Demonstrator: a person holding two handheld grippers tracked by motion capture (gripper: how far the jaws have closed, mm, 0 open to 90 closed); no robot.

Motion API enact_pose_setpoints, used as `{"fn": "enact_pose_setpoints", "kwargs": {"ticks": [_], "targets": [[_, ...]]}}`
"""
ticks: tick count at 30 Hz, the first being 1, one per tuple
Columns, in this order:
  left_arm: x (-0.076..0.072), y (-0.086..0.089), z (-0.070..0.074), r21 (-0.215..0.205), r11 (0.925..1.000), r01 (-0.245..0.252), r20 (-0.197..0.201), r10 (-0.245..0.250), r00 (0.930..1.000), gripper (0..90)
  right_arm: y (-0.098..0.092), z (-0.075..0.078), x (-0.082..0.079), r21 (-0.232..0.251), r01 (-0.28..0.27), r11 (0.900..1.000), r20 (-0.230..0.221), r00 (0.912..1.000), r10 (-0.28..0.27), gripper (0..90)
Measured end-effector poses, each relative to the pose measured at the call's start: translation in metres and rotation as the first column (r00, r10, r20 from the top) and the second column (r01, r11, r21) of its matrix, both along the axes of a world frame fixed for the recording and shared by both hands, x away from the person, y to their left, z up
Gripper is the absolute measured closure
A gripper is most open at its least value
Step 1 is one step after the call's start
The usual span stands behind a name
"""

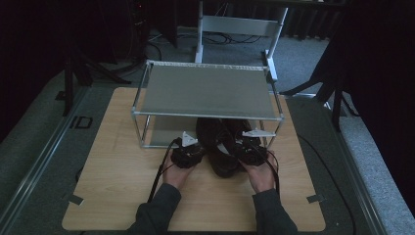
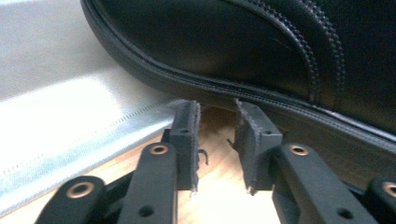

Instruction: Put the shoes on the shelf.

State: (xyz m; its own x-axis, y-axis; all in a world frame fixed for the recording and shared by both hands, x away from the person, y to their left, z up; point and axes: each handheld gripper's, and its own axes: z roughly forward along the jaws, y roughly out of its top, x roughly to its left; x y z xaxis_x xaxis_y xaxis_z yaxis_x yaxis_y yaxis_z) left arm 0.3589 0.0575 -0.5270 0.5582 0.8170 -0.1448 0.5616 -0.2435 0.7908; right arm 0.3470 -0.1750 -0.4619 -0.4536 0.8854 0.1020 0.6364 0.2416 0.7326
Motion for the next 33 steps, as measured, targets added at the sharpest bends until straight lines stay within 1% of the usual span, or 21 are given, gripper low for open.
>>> {"fn": "enact_pose_setpoints", "kwargs": {"ticks": [3, 5, 9, 12, 15, 18, 20, 21, 22, 25, 27, 30, 32, 33], "targets": [[0.008, 0.000, -0.001, -0.005, 1.0000, -0.008, -0.005, 0.008, 1.0000, 75.3, 0.004, -0.002, 0.005, 0.005, 0.013, 1.000, 0.005, 0.9999, -0.013, 80.3], [0.012, -0.001, -0.001, -0.016, 0.9998, -0.015, -0.009, 0.015, 0.9998, 77.0, 0.005, -0.003, 0.007, 0.013, 0.025, 1.000, 0.006, 0.9997, -0.025, 80.3], [0.019, -0.003, 0.000, -0.017, 0.9993, -0.032, -0.012, 0.032, 0.9994, 79.1, 0.006, -0.004, 0.013, 0.023, 0.044, 0.999, 0.016, 0.9989, -0.044, 80.4], [0.022, -0.003, -0.001, -0.014, 0.9990, -0.043, -0.013, 0.042, 0.9990, 78.4, 0.004, -0.006, 0.018, 0.042, 0.067, 0.997, 0.015, 0.9976, -0.067, 80.5], [0.024, -0.002, -0.002, -0.016, 0.9981, -0.059, -0.024, 0.059, 0.9980, 75.2, 0.002, -0.009, 0.023, 0.068, 0.092, 0.993, -0.001, 0.9958, -0.092, 80.6], [0.024, 0.001, -0.001, -0.022, 0.9975, -0.067, -0.033, 0.066, 0.9972, 72.4, 0.001, -0.013, 0.026, 0.092, 0.115, 0.989, -0.002, 0.9934, -0.115, 80.7], [0.022, 0.002, 0.000, -0.032, 0.9983, -0.049, -0.033, 0.048, 0.9983, 68.7, 0.001, -0.015, 0.028, 0.102, 0.130, 0.986, -0.002, 0.9915, -0.130, 80.8], [0.020, 0.002, 0.001, -0.026, 0.9989, -0.040, -0.028, 0.039, 0.9989, 67.8, 0.001, -0.015, 0.028, 0.109, 0.136, 0.985, -0.002, 0.9906, -0.136, 80.9], [0.018, 0.001, 0.002, -0.016, 0.9994, -0.031, -0.022, 0.030, 0.9993, 66.9, 0.001, -0.015, 0.029, 0.109, 0.137, 0.985, -0.001, 0.9905, -0.138, 80.9], [0.013, 0.000, 0.005, -0.018, 0.9997, -0.017, -0.015, 0.016, 0.9998, 65.2, 0.004, -0.014, 0.031, 0.099, 0.138, 0.986, 0.005, 0.9903, -0.139, 80.9], [0.007, 0.000, 0.007, -0.025, 0.9997, -0.007, -0.017, 0.006, 0.9998, 62.6, 0.007, -0.012, 0.032, 0.088, 0.138, 0.986, 0.011, 0.9901, -0.140, 80.9], [-0.005, 0.001, 0.011, -0.035, 0.9993, 0.010, -0.009, -0.010, 0.9999, 59.5, 0.008, -0.012, 0.033, 0.083, 0.144, 0.986, 0.018, 0.9891, -0.146, 80.9], [-0.013, 0.000, 0.013, -0.046, 0.9984, 0.033, -0.007, -0.033, 0.9994, 56.1, 0.009, -0.011, 0.034, 0.073, 0.148, 0.986, 0.025, 0.9883, -0.150, 80.9], [-0.017, -0.002, 0.014, -0.038, 0.9980, 0.050, -0.003, -0.050, 0.9987, 54.3, 0.010, -0.011, 0.035, 0.068, 0.149, 0.986, 0.027, 0.9882, -0.151, 80.9]]}}
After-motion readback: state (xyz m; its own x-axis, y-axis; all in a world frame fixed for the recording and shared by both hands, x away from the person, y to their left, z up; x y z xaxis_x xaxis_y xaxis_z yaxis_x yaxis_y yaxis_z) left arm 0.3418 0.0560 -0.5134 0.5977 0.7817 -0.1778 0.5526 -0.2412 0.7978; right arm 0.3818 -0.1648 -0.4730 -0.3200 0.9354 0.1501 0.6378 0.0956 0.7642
